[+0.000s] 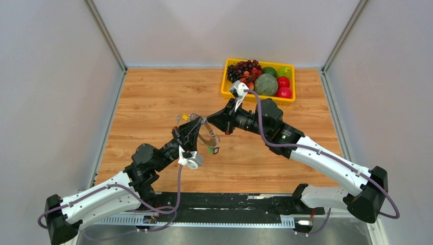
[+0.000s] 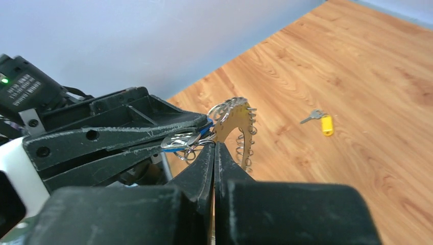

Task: Remove the keys from the keyring

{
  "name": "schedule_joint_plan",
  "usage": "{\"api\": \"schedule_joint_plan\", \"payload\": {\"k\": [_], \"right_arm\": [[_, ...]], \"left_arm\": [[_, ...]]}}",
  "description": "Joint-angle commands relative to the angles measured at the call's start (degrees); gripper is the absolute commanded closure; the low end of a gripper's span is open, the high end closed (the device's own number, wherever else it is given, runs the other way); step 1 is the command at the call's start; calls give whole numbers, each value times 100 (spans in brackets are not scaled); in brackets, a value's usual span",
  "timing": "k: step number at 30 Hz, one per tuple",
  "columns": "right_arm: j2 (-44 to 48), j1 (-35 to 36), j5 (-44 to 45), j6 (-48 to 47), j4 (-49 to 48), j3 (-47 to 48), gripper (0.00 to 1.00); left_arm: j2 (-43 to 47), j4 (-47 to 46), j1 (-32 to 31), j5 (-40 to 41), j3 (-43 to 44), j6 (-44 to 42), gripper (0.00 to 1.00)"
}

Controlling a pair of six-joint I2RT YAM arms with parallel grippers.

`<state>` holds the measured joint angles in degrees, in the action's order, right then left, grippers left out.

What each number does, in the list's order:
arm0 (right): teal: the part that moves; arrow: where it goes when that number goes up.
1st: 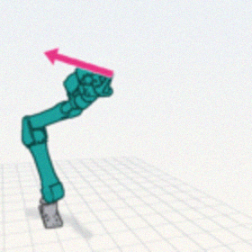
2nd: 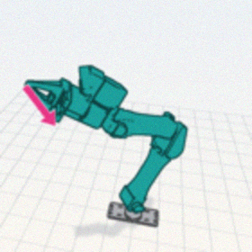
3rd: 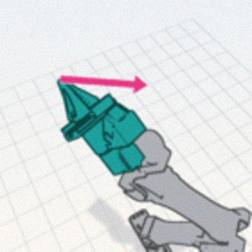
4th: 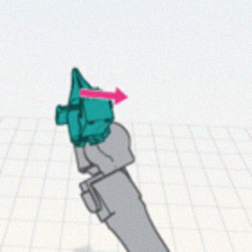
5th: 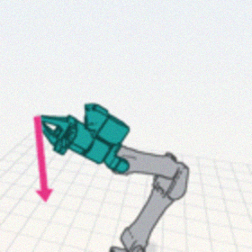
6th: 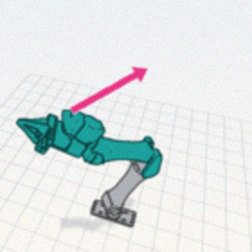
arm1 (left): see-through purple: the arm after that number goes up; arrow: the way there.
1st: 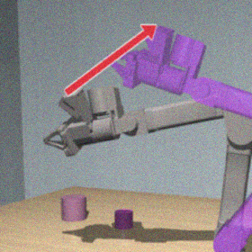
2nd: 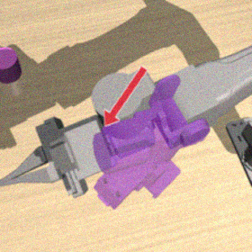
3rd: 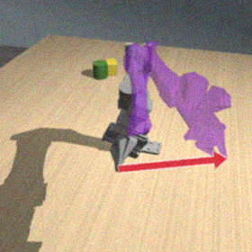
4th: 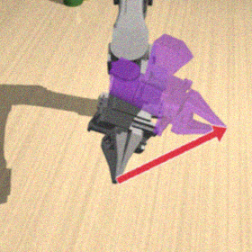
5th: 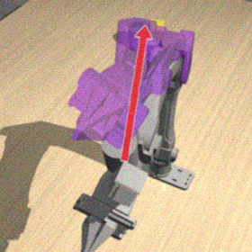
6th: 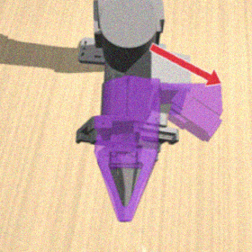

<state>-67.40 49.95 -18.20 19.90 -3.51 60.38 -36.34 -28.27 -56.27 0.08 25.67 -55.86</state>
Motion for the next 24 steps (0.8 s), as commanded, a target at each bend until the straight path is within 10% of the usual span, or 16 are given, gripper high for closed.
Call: {"api": "schedule_joint_plan", "payload": {"k": [1, 24], "right_arm": [[166, 510, 1070, -764, -177, 369, 100], [430, 736, 1553, -1418, -326, 44, 97]], "left_arm": [[-29, -142, -16, 219, 162, 60, 100], [157, -253, -16, 434, 212, 397, 100]]}}
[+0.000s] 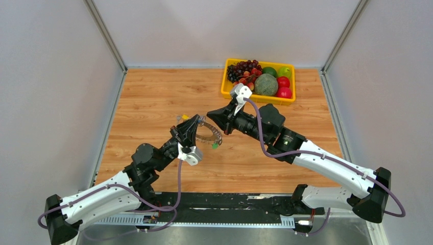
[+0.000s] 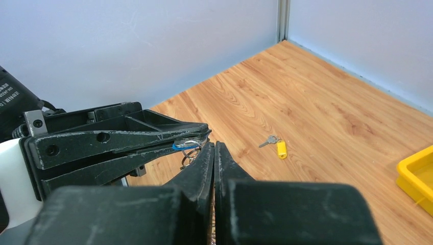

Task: Remove the keys from the keyring

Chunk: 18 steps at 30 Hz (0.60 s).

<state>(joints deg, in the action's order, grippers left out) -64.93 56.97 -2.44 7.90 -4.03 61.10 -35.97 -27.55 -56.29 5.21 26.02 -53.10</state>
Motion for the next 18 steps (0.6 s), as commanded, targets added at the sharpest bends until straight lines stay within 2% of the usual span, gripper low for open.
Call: {"api": "schedule_joint_plan", "payload": {"k": [1, 3, 4, 9, 18], "right_arm": [[207, 31, -98, -344, -273, -58, 90], [267, 32, -186, -546, -282, -159, 71], [315, 29, -185, -664, -282, -227, 65], [614, -37, -263, -1208, -304, -575, 59], [710, -132, -919, -1353, -582, -814, 58]], "left_arm": [[136, -322, -13, -120, 172, 131, 100], [175, -327, -18, -239, 148, 136, 100], [183, -325, -16, -317, 131, 139, 100], [268, -316, -13, -467, 110, 160, 100], [301, -282, -13, -742, 93, 208, 100]]}}
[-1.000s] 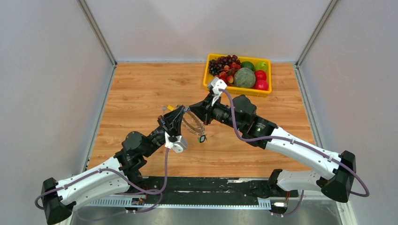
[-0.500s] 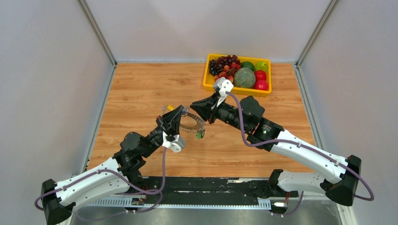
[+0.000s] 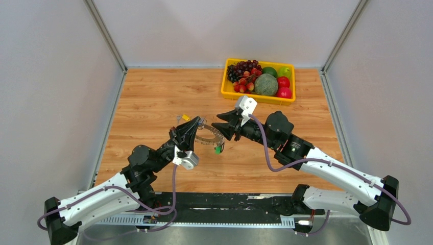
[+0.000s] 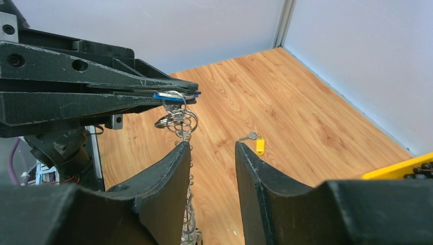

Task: Remove the keys from the keyring

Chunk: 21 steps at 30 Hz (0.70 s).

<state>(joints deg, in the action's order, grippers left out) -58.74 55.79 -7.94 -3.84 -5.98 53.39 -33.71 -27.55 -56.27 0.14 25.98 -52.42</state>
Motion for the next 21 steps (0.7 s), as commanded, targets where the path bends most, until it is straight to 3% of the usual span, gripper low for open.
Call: {"api": "schedule_joint_plan", "payload": {"k": [1, 11, 21], "right_arm": [[77, -15, -414, -175, -413, -39, 58], [36, -11, -966, -194, -626, -129, 59], [-70, -12, -1103, -227, -629, -96, 66]], "left_arm": [[80, -267, -16, -261, 100, 142, 100], [143, -185, -17, -629, 101, 214, 100], [206, -211, -20, -755, 93, 281, 100]]}}
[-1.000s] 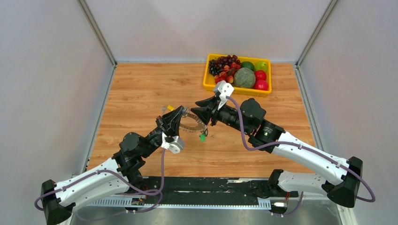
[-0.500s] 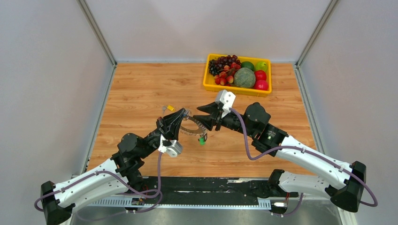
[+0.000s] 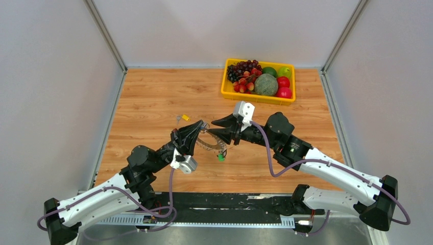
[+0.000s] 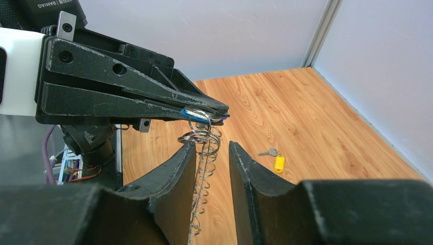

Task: Remove the keys from the keyring

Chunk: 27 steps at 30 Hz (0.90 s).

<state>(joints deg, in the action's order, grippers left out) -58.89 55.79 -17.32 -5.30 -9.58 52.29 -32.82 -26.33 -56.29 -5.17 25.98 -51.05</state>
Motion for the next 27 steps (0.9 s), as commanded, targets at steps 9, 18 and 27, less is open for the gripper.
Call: {"api": "schedule_joint_plan", "payload": {"k": [9, 18, 27], "right_arm": [[-316, -11, -790, -144, -214, 124, 73], [-360, -1, -1207, -151, -202, 194, 80], [-320, -1, -1220, -149, -206, 215, 76]], "left_arm": [[140, -377, -13, -292, 92, 191, 100], [109, -390, -14, -200, 100, 167, 100], [22, -322, -15, -109, 124, 142, 100]]}}
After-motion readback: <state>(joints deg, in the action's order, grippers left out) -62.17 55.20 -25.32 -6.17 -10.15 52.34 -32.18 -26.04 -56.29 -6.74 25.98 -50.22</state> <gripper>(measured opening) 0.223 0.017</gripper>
